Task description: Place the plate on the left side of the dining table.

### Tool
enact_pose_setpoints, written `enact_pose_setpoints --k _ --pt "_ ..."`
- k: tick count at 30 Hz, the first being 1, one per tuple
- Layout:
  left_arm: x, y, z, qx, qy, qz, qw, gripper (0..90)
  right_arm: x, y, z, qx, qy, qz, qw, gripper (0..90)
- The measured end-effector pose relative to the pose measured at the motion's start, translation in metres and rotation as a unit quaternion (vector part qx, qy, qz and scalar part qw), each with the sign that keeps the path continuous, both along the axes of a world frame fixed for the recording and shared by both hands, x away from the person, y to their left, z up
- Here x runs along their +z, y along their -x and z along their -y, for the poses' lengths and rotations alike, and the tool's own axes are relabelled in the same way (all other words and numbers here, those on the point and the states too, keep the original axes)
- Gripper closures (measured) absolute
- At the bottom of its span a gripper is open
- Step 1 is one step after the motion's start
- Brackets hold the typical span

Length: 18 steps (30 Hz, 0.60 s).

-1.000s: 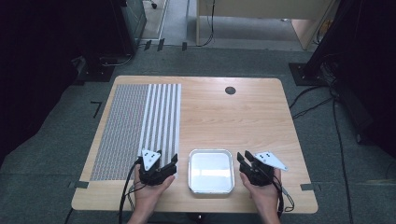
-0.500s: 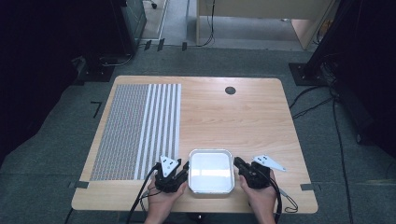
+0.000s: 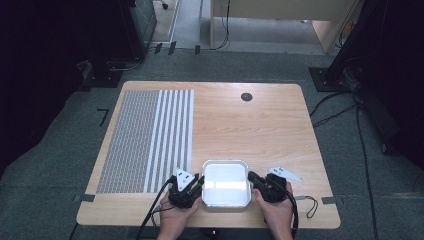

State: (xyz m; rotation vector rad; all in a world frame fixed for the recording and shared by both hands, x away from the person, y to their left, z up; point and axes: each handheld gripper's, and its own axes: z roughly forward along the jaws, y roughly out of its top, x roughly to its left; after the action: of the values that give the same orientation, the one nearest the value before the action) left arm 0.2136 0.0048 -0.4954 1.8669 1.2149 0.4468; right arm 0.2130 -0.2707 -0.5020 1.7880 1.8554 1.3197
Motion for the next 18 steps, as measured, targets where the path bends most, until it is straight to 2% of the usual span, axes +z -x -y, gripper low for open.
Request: enact_pose_setpoints --k 8,9,10,11,13,18 --pt "-0.0044 0.001 0.0043 -0.016 -0.007 -0.008 0.9998 77.2 -0.0016 0.0005 -0.0006 -0.004 -0.004 -0.008 1.0 87.8" --pt "-0.0053 0.002 0.0061 -0.015 -0.013 -0.004 0.9998 78.4 -0.0023 0.0006 0.0002 -0.005 -0.017 -0.013 0.9998 87.9" --pt "-0.0053 0.002 0.0061 -0.015 -0.013 -0.004 0.9998 78.9 -0.0023 0.0006 0.0002 -0.005 -0.017 -0.013 0.9998 87.9" --pt "-0.0054 0.0015 0.0057 -0.014 -0.013 -0.005 0.9998 80.1 -0.0039 0.0 0.0034 -0.009 -0.041 -0.021 0.9989 88.4" --pt "-0.0048 0.0007 0.0049 -0.016 -0.012 -0.007 0.9998 80.8 -0.0045 -0.0002 0.0054 -0.011 -0.055 -0.025 0.9981 88.5" --pt "-0.0052 0.0007 0.0055 -0.015 -0.014 -0.005 0.9998 82.4 -0.0016 0.0024 0.0068 -0.01 -0.061 -0.018 0.9979 88.5"
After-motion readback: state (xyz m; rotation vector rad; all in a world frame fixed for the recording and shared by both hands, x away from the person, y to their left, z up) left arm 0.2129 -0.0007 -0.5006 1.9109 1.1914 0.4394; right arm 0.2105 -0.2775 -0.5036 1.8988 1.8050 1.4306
